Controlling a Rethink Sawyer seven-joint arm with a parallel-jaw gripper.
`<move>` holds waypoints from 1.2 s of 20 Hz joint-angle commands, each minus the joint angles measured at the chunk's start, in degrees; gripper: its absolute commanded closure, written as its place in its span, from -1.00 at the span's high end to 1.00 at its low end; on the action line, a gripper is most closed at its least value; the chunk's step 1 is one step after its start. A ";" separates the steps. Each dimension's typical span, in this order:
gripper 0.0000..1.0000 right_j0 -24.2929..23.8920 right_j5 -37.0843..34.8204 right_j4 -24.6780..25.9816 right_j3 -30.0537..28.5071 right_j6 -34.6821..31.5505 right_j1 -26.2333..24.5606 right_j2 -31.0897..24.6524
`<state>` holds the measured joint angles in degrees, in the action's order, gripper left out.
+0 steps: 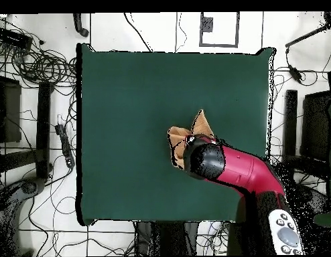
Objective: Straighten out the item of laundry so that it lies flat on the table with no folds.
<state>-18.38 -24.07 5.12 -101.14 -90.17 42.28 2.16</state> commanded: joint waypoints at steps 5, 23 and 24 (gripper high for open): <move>-1.00 -1.94 0.96 2.28 -5.40 -1.61 -2.47 -9.59; -1.00 -2.45 1.08 2.49 -5.87 -2.67 -2.56 -9.93; -1.00 -2.42 1.13 2.53 -5.89 -2.68 -2.54 -9.89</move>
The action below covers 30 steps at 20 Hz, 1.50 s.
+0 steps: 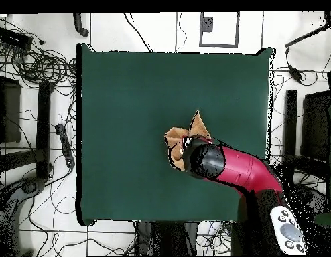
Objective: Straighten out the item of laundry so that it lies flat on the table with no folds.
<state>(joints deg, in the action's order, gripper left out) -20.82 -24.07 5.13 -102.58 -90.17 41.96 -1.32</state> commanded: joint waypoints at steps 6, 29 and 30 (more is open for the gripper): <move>-1.00 0.33 0.53 1.92 -4.40 -3.55 -2.26 -5.82; 1.00 2.80 1.69 2.14 -1.73 -4.89 -3.05 -4.82; 1.00 3.22 1.53 2.06 -1.32 -5.17 -3.20 -4.58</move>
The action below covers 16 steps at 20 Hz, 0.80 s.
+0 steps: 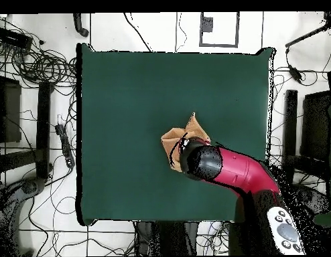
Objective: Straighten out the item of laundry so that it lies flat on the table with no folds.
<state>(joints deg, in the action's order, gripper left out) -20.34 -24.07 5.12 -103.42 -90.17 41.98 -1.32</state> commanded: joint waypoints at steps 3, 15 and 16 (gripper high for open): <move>1.00 3.82 1.50 1.68 0.44 -6.30 -3.82 -3.77; 1.00 6.68 0.37 0.49 3.95 -7.84 -6.19 -2.06; 1.00 6.74 0.04 0.33 4.35 -7.82 -6.46 -2.06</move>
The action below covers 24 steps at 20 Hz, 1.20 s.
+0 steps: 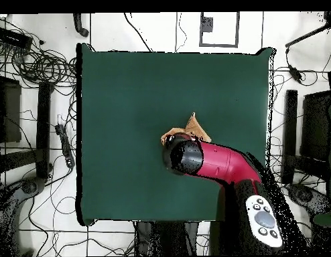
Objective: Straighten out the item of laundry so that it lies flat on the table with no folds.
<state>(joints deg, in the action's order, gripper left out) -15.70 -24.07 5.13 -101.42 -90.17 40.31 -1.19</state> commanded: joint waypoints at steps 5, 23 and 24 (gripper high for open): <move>1.00 2.80 -1.88 -0.01 3.91 -7.89 -5.54 -1.71; 1.00 7.53 -1.77 -2.31 6.90 -13.07 -8.27 2.52; 1.00 7.77 -1.57 -2.80 7.00 -13.62 -8.43 2.75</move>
<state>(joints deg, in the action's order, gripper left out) -10.88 -24.07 4.89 -95.72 -90.17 35.53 1.64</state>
